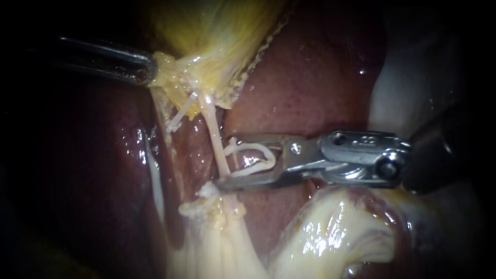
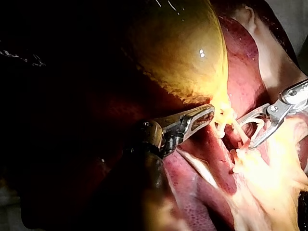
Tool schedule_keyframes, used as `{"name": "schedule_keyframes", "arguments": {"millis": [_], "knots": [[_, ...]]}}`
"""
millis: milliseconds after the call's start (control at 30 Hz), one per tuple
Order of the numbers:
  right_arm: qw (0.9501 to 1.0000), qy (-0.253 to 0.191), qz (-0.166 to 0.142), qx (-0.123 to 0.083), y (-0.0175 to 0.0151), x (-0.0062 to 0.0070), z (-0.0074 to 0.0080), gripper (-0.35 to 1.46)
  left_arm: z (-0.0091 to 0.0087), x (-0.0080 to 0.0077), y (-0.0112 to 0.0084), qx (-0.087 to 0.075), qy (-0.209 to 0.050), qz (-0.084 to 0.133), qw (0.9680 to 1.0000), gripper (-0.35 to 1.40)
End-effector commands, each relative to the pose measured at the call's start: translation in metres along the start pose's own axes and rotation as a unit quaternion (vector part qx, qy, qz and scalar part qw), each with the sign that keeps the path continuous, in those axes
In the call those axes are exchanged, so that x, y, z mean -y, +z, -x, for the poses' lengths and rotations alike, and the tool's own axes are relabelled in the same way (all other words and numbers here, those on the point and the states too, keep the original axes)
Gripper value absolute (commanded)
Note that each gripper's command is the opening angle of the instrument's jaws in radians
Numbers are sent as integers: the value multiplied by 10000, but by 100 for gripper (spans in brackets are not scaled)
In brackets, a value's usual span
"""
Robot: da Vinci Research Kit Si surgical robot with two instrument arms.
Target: Clipping second clip right tube
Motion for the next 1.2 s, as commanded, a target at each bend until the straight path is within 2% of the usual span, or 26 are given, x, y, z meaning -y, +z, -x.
{"name": "schedule_keyframes", "arguments": {"millis": [33,133,267,533,733,867,1067,1200], "knots": [[10000,66,-47,-57,3,0,1,50,0,0,1,-3,-1,-7,10000,-35],[9991,276,-237,-215,11,0,4,50,-1,0,2,-2,1,-3,10000,-35],[9954,521,-612,-514,13,2,1,50,-1,0,3,-6,1,-16,10000,-35],[9876,776,-1113,-795,10,19,-15,49,-1,0,3,-5,2,-14,10000,-35],[9860,826,-1203,-811,9,23,-18,44,-1,0,4,-5,2,-12,10000,-35],[9849,939,-1227,-786,5,21,-17,33,-1,0,5,-4,2,-10,10000,-35],[9834,1045,-1288,-742,1,20,-17,10,-1,0,5,-3,2,-9,10000,-35],[9821,1125,-1336,-706,-1,20,-18,-13,-1,0,6,-3,2,-8,10000,-35]]}}
